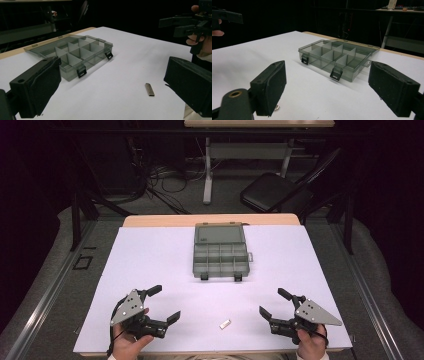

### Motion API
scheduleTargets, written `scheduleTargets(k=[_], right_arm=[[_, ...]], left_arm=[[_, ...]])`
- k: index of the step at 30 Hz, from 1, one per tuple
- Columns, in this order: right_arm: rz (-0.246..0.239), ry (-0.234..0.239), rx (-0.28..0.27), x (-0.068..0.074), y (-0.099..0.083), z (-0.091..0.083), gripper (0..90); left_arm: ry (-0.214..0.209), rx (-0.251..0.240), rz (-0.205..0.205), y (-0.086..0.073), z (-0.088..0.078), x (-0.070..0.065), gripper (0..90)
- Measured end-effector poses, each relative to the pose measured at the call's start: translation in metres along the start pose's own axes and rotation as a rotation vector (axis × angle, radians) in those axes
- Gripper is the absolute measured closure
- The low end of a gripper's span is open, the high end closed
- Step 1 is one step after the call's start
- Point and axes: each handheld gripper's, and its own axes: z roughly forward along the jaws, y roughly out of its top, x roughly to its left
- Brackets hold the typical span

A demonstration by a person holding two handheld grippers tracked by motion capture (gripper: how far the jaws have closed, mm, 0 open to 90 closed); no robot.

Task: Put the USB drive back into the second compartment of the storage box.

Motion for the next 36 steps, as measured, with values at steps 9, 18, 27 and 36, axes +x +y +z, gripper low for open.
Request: scheduleTargets(k=[9, 18, 27, 36], right_arm=[[-0.006, 0.003, 0.005, 0.001, 0.000, 0.000, 14.4], [0.005, 0.001, -0.002, -0.001, -0.001, 0.000, 14.4], [0.003, 0.005, 0.001, -0.002, -0.001, -0.001, 14.4], [-0.002, 0.018, 0.006, 0.000, 0.000, 0.003, 14.4]], left_arm=[[0.002, 0.003, 0.001, 0.001, 0.000, -0.001, 0.5], [-0.012, 0.025, -0.009, 0.007, 0.010, -0.009, 2.1], [-0.008, 0.074, -0.010, 0.012, 0.027, -0.018, 2.9], [0.003, 0.132, -0.015, 0.021, 0.042, -0.027, 3.2]])
